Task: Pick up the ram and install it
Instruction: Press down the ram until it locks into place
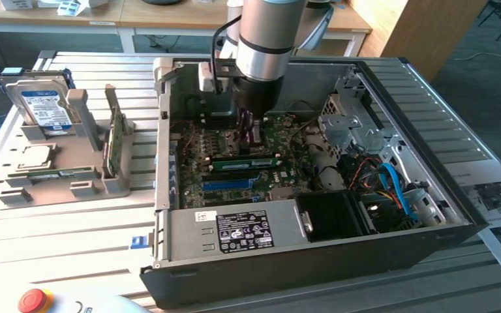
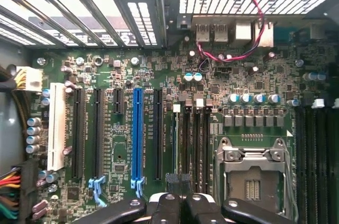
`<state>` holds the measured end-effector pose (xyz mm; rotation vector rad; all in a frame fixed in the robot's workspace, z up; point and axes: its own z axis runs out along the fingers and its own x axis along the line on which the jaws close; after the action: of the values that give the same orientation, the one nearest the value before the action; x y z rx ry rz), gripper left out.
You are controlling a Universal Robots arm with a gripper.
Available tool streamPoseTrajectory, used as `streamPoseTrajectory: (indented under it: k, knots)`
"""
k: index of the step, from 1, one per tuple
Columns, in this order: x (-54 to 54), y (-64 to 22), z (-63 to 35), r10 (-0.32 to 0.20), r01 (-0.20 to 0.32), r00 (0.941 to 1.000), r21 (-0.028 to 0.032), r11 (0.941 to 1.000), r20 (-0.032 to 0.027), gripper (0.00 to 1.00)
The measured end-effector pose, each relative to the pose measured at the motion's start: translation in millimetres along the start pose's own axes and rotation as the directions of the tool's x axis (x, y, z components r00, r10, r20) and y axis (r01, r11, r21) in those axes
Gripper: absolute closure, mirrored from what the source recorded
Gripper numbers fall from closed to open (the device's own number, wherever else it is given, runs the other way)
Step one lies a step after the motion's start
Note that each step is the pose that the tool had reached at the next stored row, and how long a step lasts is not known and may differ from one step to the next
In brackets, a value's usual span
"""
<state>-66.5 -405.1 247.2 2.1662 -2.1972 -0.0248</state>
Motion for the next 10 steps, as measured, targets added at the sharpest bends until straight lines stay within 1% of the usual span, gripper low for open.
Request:
streamPoseTrajectory:
  k: [10]
  knots:
    - [0.5, 0.9, -17.0, 0.0, 0.0, 1.0, -0.0013, 1.0, 0.0, 0.9]
